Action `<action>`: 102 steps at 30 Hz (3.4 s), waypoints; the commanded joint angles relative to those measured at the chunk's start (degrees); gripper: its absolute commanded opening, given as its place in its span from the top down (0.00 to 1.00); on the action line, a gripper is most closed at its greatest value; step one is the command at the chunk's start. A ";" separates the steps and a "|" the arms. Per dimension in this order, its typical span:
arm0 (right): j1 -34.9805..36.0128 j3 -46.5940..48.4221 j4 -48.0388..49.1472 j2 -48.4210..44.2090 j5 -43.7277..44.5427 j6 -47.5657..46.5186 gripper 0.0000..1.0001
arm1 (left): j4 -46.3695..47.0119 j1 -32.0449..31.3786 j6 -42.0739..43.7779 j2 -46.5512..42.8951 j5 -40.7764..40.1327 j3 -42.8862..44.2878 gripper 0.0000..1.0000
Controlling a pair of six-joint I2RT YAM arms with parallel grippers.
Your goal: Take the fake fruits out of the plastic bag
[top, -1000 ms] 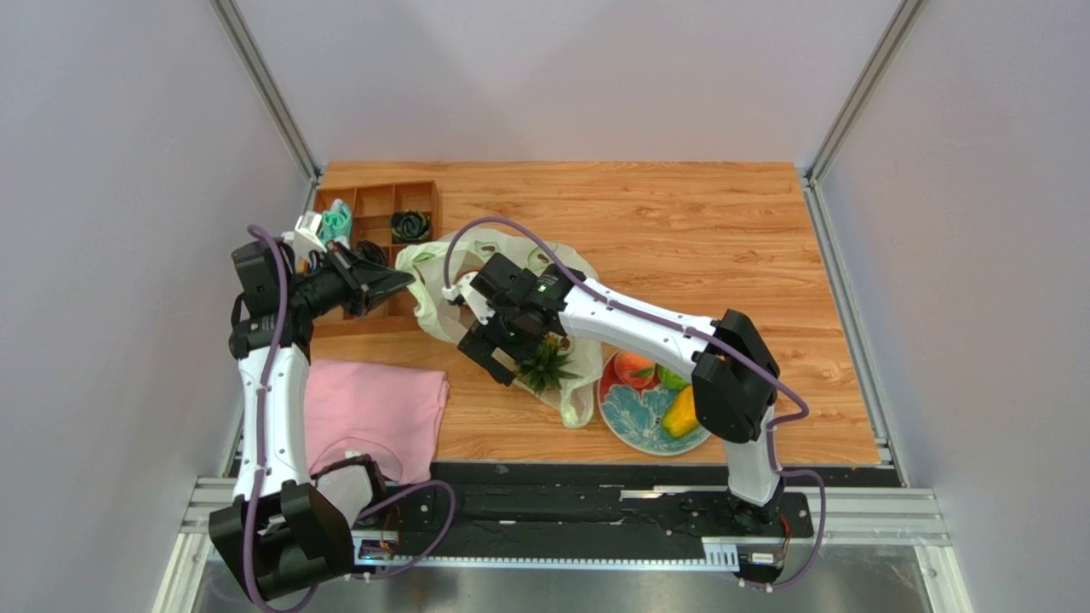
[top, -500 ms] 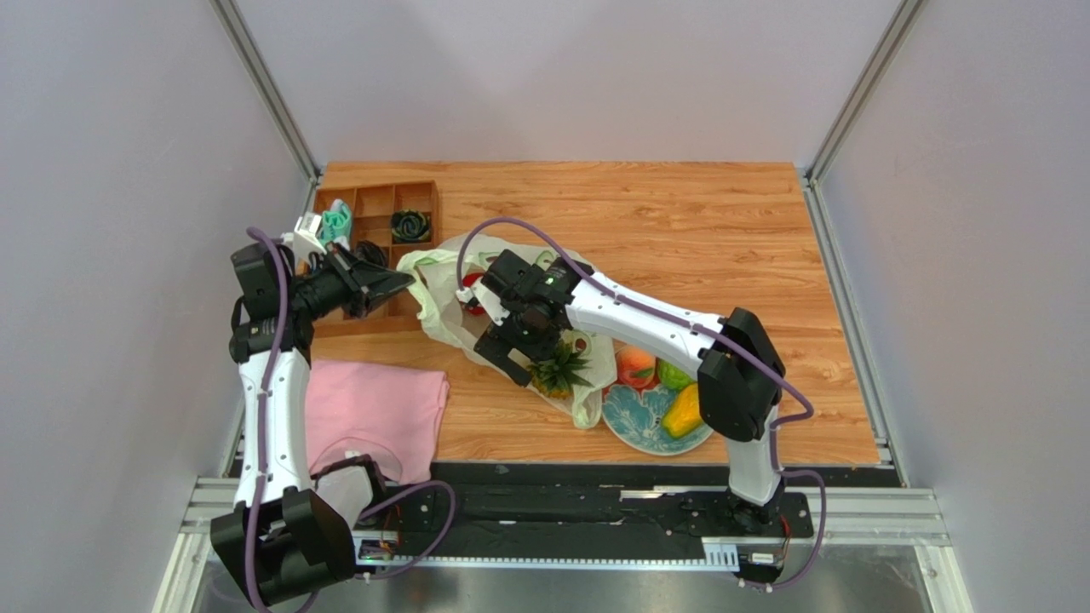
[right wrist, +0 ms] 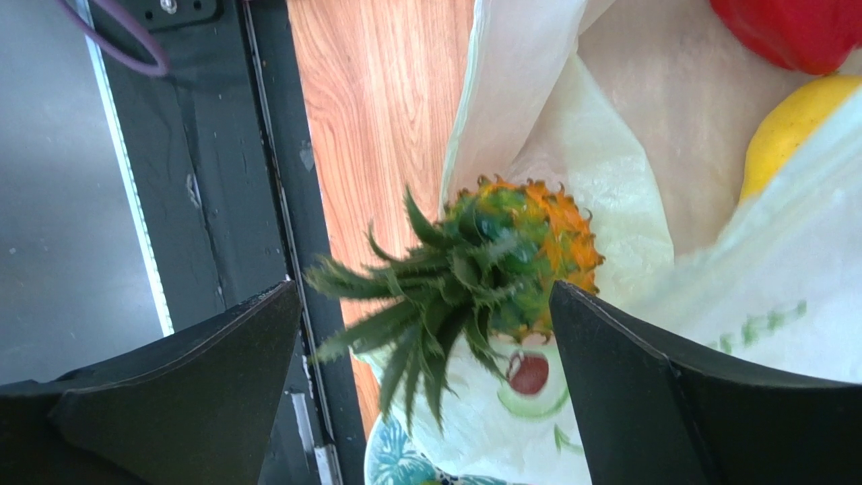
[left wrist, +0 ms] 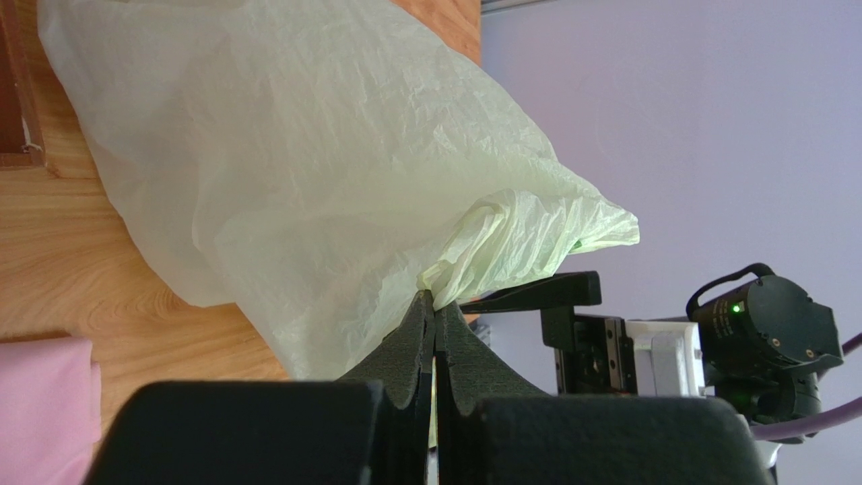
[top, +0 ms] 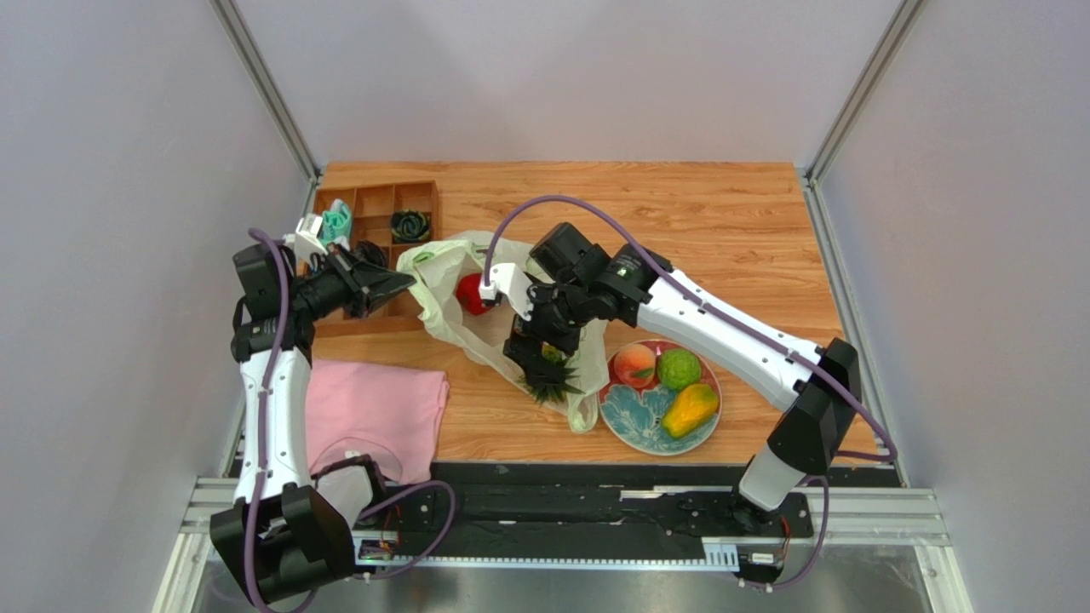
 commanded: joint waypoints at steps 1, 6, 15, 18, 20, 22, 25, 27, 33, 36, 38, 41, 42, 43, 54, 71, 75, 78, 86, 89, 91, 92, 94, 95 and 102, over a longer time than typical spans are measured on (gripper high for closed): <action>-0.88 -3.27 -0.16 -2.08 -1.71 -4.94 0.01 | 1.83 -0.18 -0.77 0.36 0.97 1.35 1.00; -0.87 -3.36 -0.86 0.82 -2.59 -3.36 0.18 | 1.92 -0.27 -0.77 0.54 1.06 1.79 1.00; 0.44 -1.34 3.53 5.04 -3.30 -2.39 0.57 | 2.01 -0.27 -0.68 -0.08 0.97 1.53 1.00; 1.06 1.90 4.76 6.36 -3.90 -0.82 0.87 | 1.92 -0.27 -0.16 -0.08 1.15 1.26 1.00; 1.06 3.75 6.68 6.10 -6.97 0.85 0.96 | 1.57 -0.18 0.54 0.10 1.15 1.35 1.00; 1.06 5.07 9.14 4.17 -10.05 2.78 1.00 | 1.39 -0.27 1.51 0.36 1.41 1.35 1.00; 1.06 4.55 16.08 1.19 -15.94 6.12 1.00 | 1.56 -0.27 2.39 0.54 1.41 1.44 1.00; 1.06 3.59 20.83 0.21 -18.06 9.55 1.00 | 1.57 -0.27 2.48 0.54 1.59 1.61 1.00; -0.61 0.24 27.78 -1.28 -20.17 16.06 1.00 | 1.04 -0.18 3.09 0.45 1.94 1.97 1.00; -1.05 4.80 27.97 -2.69 -21.84 17.91 1.00 | -0.36 -0.18 4.41 0.62 1.41 2.23 1.00; -1.31 9.27 23.94 -4.70 -22.98 16.69 1.00 | -0.63 -0.27 4.76 0.62 0.62 2.32 1.00; -2.28 13.76 15.07 -6.99 -24.47 13.09 1.00 | -0.37 -0.09 4.77 0.62 -0.17 2.41 1.00; -2.98 14.56 12.35 -8.30 -24.83 11.16 1.00 | -0.02 0.08 4.77 0.62 -0.26 2.41 1.00; -3.42 15.00 6.93 -9.01 -25.09 9.93 1.00 | -0.02 0.35 4.77 0.80 -0.52 2.49 1.00; -11.59 4.40 -23.37 -20.52 -15.35 -11.88 1.00 | 0.07 1.31 5.47 3.26 -1.05 5.04 1.00; -17.75 -19.09 -10.36 -24.49 -8.04 -16.01 1.00 | -2.83 1.49 7.67 2.65 -0.79 5.04 1.00; -17.93 -20.67 -8.60 -23.52 -7.52 -16.28 1.00 | -3.79 1.67 8.37 2.47 -0.79 5.22 1.00; -17.84 -22.16 -7.02 -23.17 -6.38 -16.37 1.00 | -3.71 1.84 8.11 2.12 -0.87 5.13 1.00; -17.84 -23.57 -4.12 -21.85 -3.91 -15.40 1.00 | -3.62 2.02 7.93 2.12 -0.61 4.69 1.00; -17.84 -23.84 -3.67 -22.03 -4.79 -15.57 0.99 | -3.53 2.19 8.02 2.12 -0.87 4.69 1.00; -17.84 -23.84 -3.94 -22.38 -6.72 -15.75 0.96 | -3.45 2.28 7.93 2.12 -0.70 4.60 1.00; -17.84 -24.01 -4.11 -22.55 -6.98 -15.75 0.89 | -3.36 2.28 7.93 2.21 -0.79 4.60 1.00; -17.93 -24.10 -4.38 -22.47 -6.46 -15.23 0.80 | -3.53 2.19 7.93 2.47 -0.79 4.60 1.00; -17.84 -24.10 -4.64 -22.55 -6.11 -15.22 0.70 | -3.45 2.28 7.93 2.56 -0.79 4.69 1.00; -17.84 -19.90 -7.54 -26.76 -9.18 -14.88 0.27 | -2.92 2.28 7.49 3.44 -0.52 4.87 1.00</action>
